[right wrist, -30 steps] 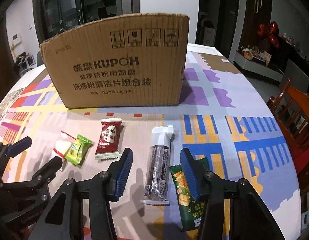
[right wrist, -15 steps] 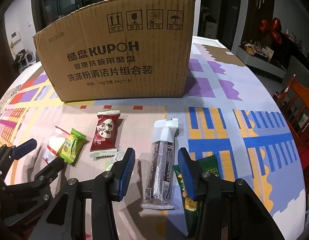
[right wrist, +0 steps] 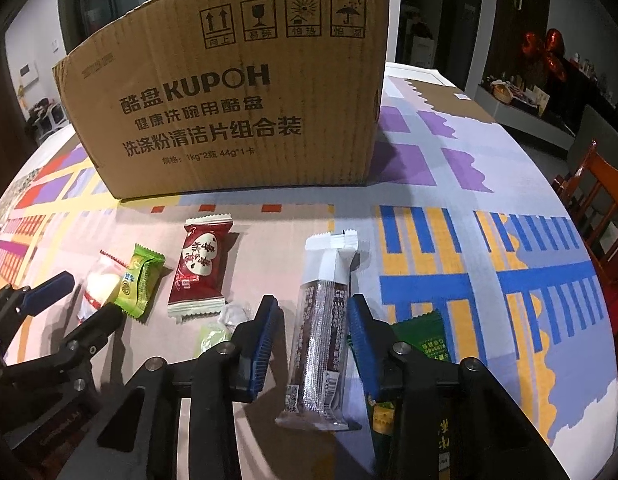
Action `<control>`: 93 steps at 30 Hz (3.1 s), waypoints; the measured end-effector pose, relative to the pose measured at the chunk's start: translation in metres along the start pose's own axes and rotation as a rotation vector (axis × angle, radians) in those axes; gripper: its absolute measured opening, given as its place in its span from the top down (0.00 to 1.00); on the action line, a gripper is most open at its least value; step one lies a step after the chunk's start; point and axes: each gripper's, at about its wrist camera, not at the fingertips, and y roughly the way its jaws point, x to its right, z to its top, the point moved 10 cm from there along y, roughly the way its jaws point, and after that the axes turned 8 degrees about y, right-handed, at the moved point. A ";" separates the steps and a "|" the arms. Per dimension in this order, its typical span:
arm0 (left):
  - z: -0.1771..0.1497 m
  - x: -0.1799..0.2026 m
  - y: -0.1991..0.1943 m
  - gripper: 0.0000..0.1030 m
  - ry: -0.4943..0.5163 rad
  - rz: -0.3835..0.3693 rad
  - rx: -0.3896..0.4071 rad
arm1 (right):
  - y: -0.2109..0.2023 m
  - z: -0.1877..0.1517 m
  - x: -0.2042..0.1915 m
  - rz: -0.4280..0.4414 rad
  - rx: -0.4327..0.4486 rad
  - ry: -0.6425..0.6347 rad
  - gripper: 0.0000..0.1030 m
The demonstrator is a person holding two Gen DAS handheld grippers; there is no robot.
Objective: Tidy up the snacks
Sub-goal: 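Grasp the white pastry bag with the left tool while the right tool grasps the chocolate bar, then lift the pastry bag and chocolate bar and carry them over the box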
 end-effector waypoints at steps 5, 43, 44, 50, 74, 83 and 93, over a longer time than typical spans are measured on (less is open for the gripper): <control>0.003 0.004 0.001 0.55 0.005 -0.026 0.008 | 0.001 0.002 0.002 -0.001 0.004 0.002 0.70; 0.012 -0.002 -0.021 0.68 -0.002 0.016 0.028 | -0.024 0.013 -0.005 0.031 0.053 0.005 0.81; 0.013 -0.002 -0.023 0.68 -0.001 0.016 0.030 | -0.027 0.014 -0.005 0.032 0.057 0.005 0.81; 0.020 -0.004 -0.034 0.68 0.003 0.029 0.053 | -0.037 0.021 -0.006 0.037 0.080 0.004 0.81; 0.049 -0.004 -0.081 0.68 0.009 0.062 0.127 | -0.085 0.046 -0.007 0.072 0.177 -0.002 0.81; 0.068 -0.010 -0.099 0.68 0.000 0.078 0.160 | -0.106 0.065 -0.013 0.090 0.216 -0.009 0.81; 0.089 -0.016 -0.118 0.68 -0.004 0.091 0.194 | -0.127 0.087 -0.015 0.093 0.264 -0.014 0.81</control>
